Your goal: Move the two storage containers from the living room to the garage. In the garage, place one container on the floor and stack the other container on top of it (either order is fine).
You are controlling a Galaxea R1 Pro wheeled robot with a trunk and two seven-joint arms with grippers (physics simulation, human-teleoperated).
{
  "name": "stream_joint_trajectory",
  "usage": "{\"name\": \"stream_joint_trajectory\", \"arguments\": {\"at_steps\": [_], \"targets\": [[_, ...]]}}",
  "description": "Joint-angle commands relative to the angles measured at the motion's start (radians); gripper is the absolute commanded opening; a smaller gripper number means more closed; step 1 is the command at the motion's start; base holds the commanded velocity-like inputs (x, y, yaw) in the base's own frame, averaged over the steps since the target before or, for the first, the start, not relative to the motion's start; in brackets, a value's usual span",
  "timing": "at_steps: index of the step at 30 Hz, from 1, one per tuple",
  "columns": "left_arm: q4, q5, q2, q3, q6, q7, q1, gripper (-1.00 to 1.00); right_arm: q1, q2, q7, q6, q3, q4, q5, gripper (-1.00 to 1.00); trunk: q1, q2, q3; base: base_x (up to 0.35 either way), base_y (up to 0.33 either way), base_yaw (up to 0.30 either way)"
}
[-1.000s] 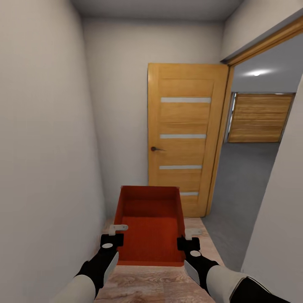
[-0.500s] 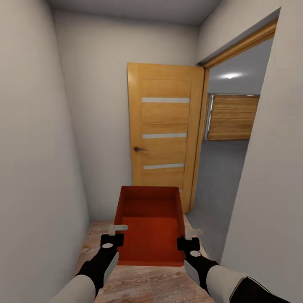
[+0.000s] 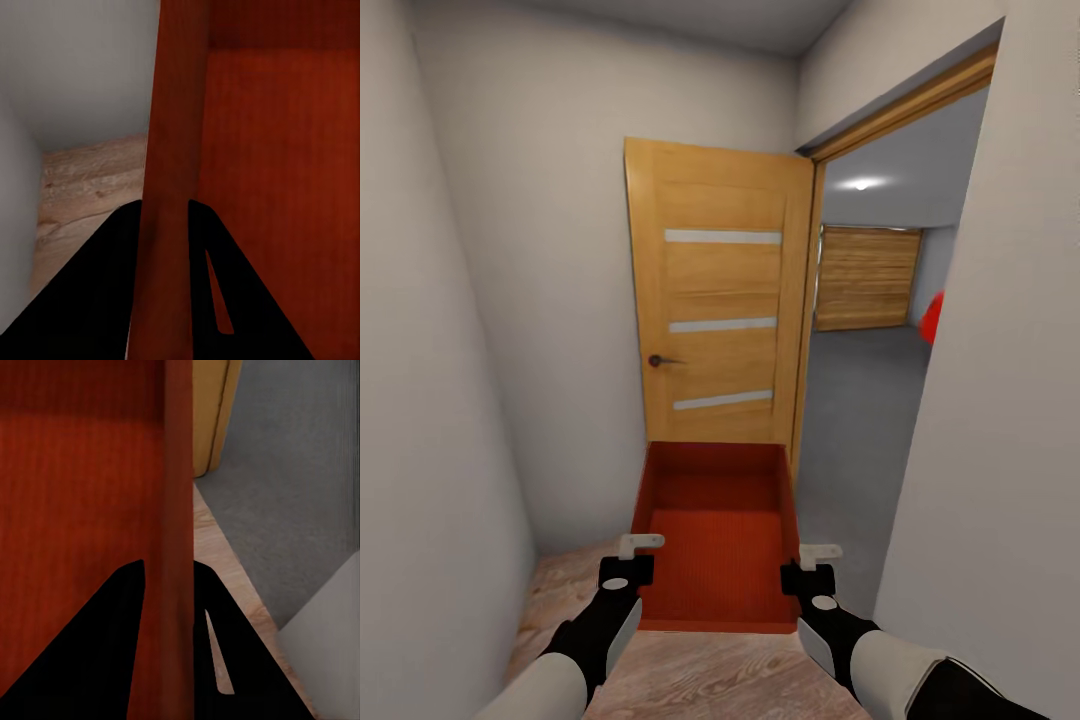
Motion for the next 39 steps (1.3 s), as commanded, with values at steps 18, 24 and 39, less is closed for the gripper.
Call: {"name": "stream_joint_trajectory", "arguments": {"at_steps": [18,24,39], "targets": [[-0.003,-0.009,0.0,0.072,0.009,0.005,0.0,-1.0,-0.001,0.0,0.003,0.002,-0.021,-0.005,0.022,-1.0,0.001,-0.001,-0.002,0.244,0.233,-0.26],[-0.003,-0.009,0.0,0.072,0.009,0.005,0.0,-1.0,-0.001,0.001,0.003,0.002,-0.021,-0.005,0.022,-1.0,0.001,-0.001,-0.002,0.246,0.232,-0.26],[-0.003,-0.009,0.0,0.072,0.009,0.005,0.0,-1.0,-0.001,0.0,0.004,0.002,-0.02,-0.005,0.022,-1.0,0.001,-0.001,-0.002,0.214,0.177,-0.26]]}}
